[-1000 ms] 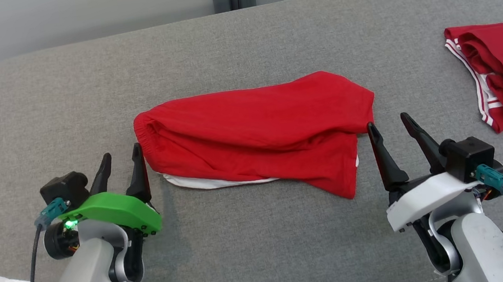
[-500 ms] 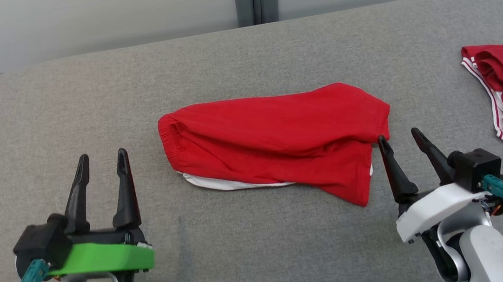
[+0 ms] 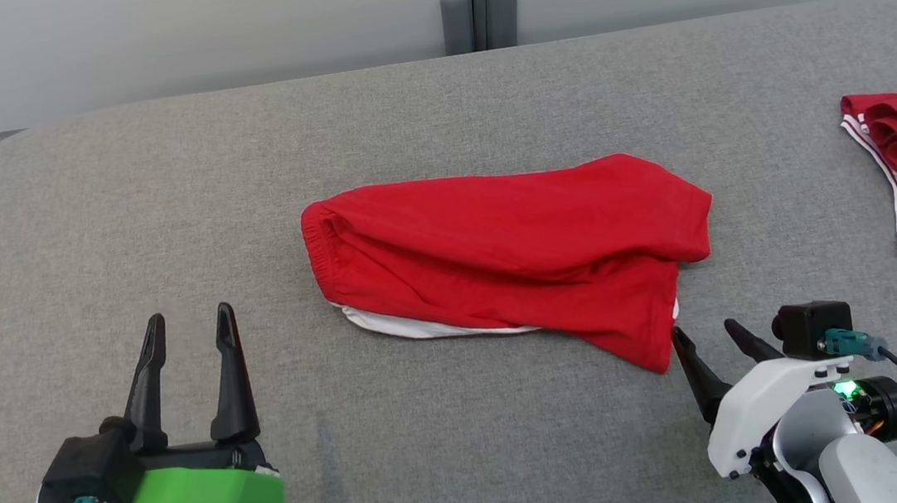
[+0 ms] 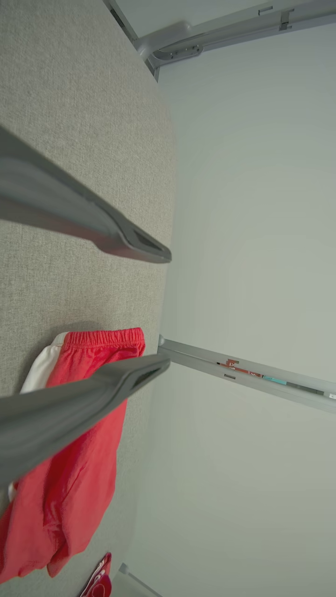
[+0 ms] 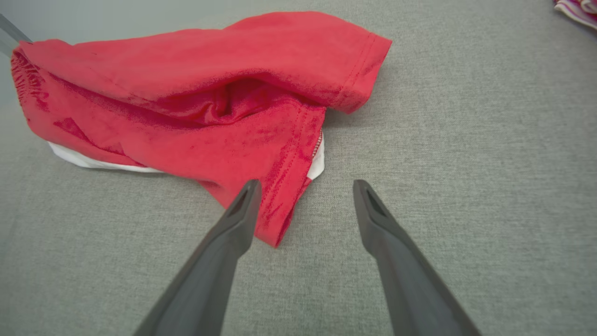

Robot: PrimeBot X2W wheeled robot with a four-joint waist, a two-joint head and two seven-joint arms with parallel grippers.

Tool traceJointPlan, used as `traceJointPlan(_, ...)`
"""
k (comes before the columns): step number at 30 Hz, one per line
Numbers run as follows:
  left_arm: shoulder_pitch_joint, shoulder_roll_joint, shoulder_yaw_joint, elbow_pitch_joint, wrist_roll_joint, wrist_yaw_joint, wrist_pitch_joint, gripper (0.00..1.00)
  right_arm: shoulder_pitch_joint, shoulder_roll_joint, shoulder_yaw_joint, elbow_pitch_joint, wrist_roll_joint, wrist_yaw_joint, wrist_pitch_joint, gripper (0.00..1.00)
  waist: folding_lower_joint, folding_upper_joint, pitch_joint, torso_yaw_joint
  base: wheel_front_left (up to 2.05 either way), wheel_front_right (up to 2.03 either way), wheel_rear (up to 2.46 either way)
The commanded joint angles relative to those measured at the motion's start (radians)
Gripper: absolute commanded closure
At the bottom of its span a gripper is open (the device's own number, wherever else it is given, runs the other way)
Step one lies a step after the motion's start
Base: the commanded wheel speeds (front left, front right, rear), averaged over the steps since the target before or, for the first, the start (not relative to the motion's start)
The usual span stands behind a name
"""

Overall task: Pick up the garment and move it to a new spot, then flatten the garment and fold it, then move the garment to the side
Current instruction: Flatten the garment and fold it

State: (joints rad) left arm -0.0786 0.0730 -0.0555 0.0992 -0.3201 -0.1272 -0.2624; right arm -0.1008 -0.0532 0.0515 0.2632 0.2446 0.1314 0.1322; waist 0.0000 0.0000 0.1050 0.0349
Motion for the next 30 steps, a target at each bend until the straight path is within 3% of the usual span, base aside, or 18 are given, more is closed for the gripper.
traceJointPlan(1, 0.006, -0.003, -0.003, 0.001, 0.0, -0.004, -0.003, 0.0, -0.01, -0.001, -0.004, 0.011, 0.006, -0.002, 0.023, 0.0, 0.0, 0.0, 0.003, 0.001, 0.0, 0.0, 0.0)
traceJointPlan(14, -0.027, 0.018, -0.036, 0.005, -0.026, -0.004, -0.003, 0.0, -0.177, 0.002, 0.002, 0.156, 0.051, -0.002, 0.09, 0.0, 0.0, 0.0, 0.04, 0.019, 0.0, 0.0, 0.0)
traceJointPlan(22, -0.044, 0.022, -0.043, -0.001, -0.028, -0.004, -0.003, 0.0, -0.253, 0.002, 0.013, 0.264, 0.079, -0.002, 0.058, 0.0, 0.0, 0.0, 0.074, 0.037, 0.0, 0.0, 0.0)
traceJointPlan(30, -0.05, 0.02, -0.036, 0.002, -0.025, -0.004, -0.003, 0.0, -0.265, 0.002, 0.077, 0.263, 0.088, -0.001, -0.001, 0.0, 0.0, 0.0, 0.081, 0.037, 0.0, 0.0, 0.0)
